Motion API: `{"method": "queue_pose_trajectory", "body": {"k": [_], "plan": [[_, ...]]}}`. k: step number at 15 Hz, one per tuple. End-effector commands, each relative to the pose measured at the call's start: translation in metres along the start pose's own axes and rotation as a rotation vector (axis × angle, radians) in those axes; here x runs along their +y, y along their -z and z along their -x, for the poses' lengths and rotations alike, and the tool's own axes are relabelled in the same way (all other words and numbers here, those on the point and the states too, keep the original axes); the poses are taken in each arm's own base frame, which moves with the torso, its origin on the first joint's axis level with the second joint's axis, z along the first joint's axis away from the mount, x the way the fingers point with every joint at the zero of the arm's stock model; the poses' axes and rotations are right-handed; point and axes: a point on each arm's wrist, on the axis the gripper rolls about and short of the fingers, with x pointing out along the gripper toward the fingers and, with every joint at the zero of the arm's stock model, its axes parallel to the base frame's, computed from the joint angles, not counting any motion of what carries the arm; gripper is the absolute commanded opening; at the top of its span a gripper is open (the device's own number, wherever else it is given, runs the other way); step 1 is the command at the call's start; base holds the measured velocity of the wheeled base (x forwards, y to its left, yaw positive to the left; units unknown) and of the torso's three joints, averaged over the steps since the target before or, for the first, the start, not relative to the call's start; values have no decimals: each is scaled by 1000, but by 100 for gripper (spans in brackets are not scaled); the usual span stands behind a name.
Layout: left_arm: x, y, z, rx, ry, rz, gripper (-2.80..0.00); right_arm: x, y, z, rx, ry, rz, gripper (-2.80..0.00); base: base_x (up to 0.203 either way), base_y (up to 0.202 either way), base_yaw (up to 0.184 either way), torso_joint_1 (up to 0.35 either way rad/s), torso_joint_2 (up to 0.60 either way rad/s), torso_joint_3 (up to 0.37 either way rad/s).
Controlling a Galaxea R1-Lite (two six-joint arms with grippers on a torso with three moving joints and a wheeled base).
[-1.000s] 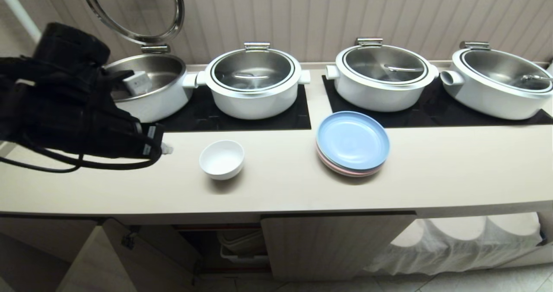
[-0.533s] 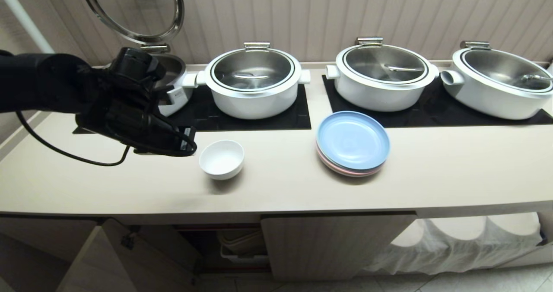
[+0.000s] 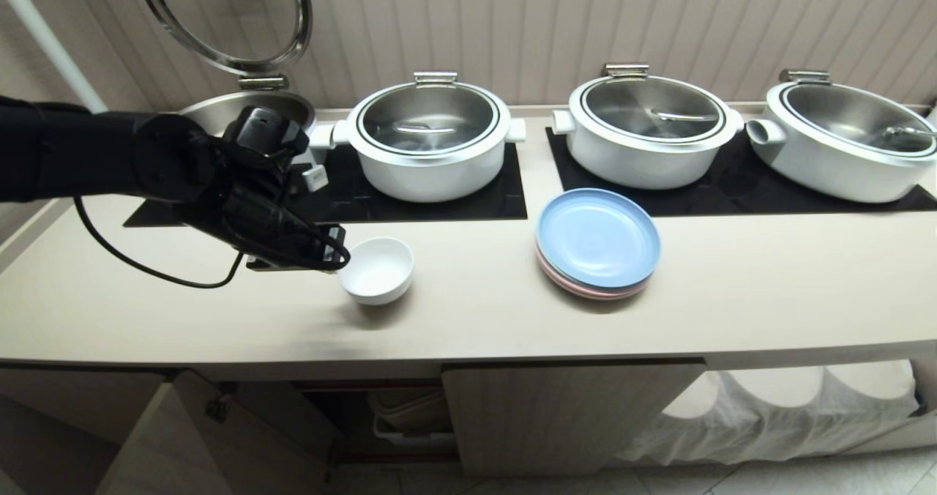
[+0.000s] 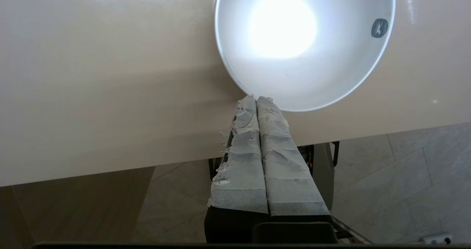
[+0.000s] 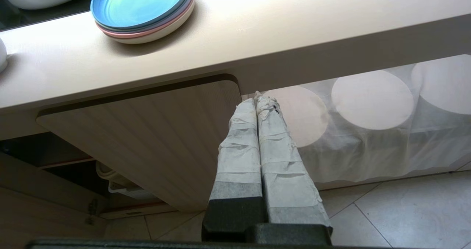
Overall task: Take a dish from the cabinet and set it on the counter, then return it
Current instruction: Pick up the bowl from the table
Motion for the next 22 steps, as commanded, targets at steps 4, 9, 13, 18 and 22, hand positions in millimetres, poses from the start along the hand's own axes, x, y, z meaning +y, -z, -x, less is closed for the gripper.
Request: {"method": "queue_pose_trajectory", "body": {"k": [4,9,13,18,22], "plan": [[0,0,0,3,-2,2,0,0,0,0,1,0,-1,-280,0,0,0,0,0,0],[1,1,1,2,-9,2,0,0,0,0,1,0,-1,-280,0,0,0,0,0,0],[3,2,1,4,-22,5,0,0,0,0,1,0,-1,-280,0,0,0,0,0,0],[8,2,-10,31,-31,15,0,0,0,0,1,0,-1,-280,0,0,0,0,0,0],[9,5,-27,67,-35,15,0,0,0,0,1,0,-1,-280,0,0,0,0,0,0]]}}
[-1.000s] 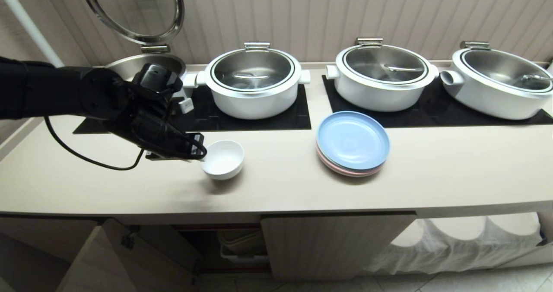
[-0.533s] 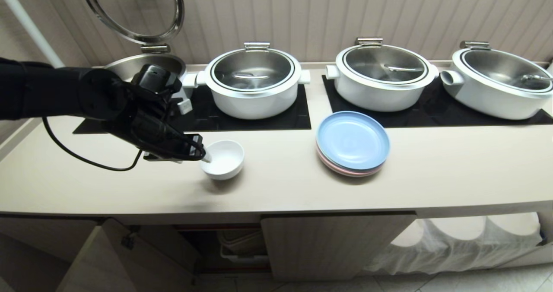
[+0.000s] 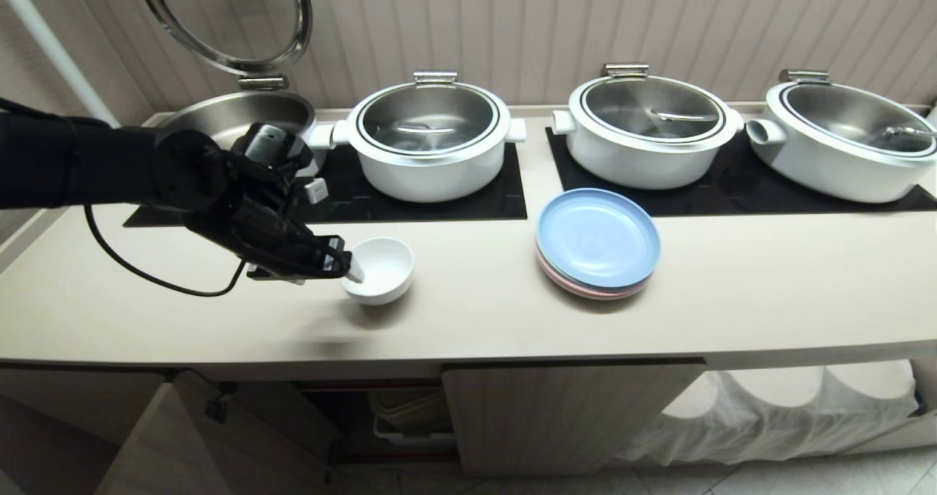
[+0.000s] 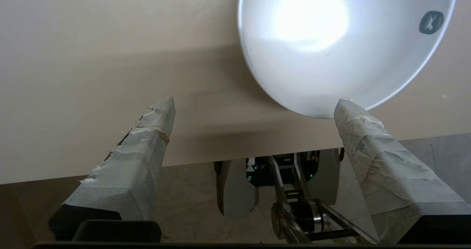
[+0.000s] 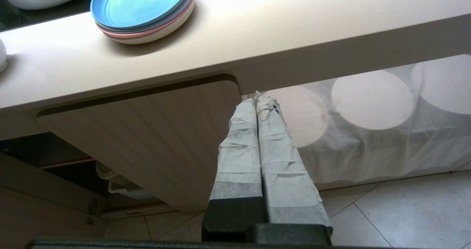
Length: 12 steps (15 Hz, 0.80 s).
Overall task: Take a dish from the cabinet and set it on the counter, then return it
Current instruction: Pick up the bowl from the table
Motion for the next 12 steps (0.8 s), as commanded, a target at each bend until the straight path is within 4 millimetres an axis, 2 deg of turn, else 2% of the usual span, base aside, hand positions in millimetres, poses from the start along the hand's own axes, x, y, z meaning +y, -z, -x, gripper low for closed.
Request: {"method": "queue_pose_trajectory", "body": {"k": [1,8,12], "plan": [[0,2,-13,33,-6,0,0,0,0,0,1,0,-1,-280,0,0,0,0,0,0],[0,-4,-44,8,-7,-3,0,0,0,0,1,0,-1,-280,0,0,0,0,0,0],[0,-6,-54,7,-24,-4,0,0,0,0,1,0,-1,-280,0,0,0,0,0,0]]}}
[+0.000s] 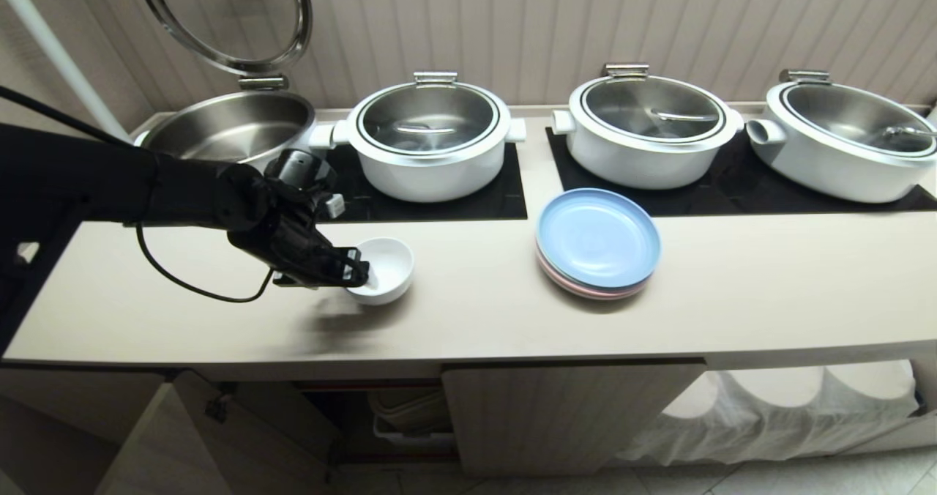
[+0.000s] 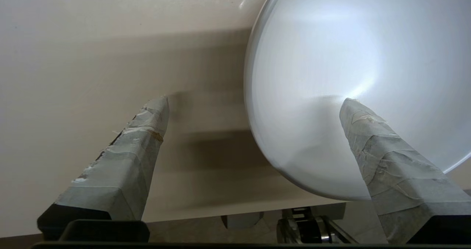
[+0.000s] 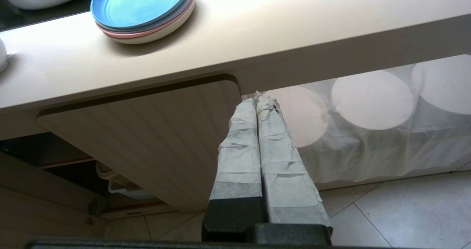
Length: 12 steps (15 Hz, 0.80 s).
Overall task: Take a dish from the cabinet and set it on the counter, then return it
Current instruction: Pick up the bowl from the table
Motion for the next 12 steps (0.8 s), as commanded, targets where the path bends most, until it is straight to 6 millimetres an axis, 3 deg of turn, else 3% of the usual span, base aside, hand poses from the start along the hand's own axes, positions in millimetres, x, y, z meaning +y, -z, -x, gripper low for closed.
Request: {"method": "queue_pose_trajectory", "body": {"k": [1,12], "plan": [[-1,-1,-7,10,0,0,0,0,0,0,1,0,-1,-280,0,0,0,0,0,0],[-6,-12,-17,-13,8,-5,0,0,0,0,1,0,-1,-280,0,0,0,0,0,0]]}}
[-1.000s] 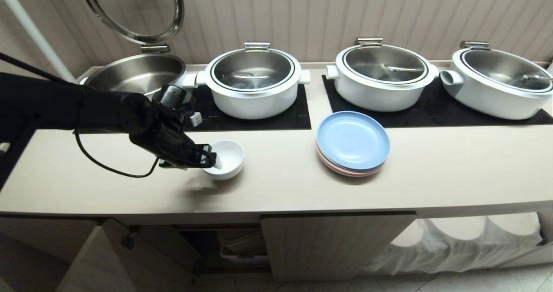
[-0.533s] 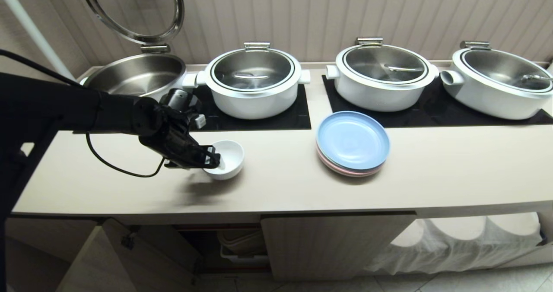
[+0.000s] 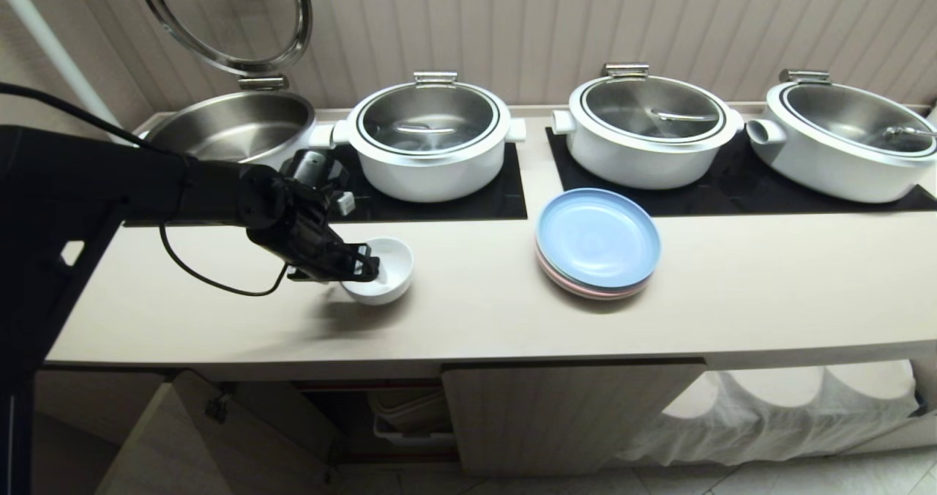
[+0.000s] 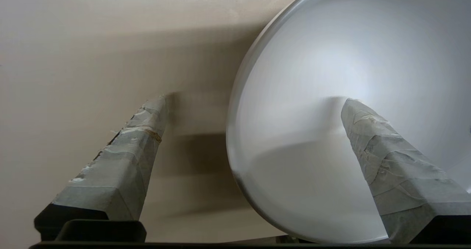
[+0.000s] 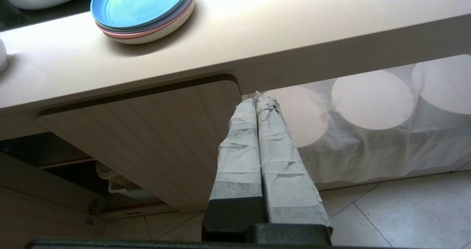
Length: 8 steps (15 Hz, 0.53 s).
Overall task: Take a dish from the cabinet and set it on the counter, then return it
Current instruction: Pick up the bowl from the table
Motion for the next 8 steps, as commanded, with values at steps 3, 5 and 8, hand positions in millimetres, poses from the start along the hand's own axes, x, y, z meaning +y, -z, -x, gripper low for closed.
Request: {"method": "queue_pose_trajectory", "body": {"k": [3,5,8], "plan": [[-1,-4,-6,-4,0,1,0,0,0,0,1,0,-1,-280,0,0,0,0,0,0],[0,-6,-7,-8,0,3,0,0,0,0,1,0,-1,-280,0,0,0,0,0,0],[0,-6,-9,-5,-2,4,-280,0,0,0,1,0,-1,-280,0,0,0,0,0,0]]}}
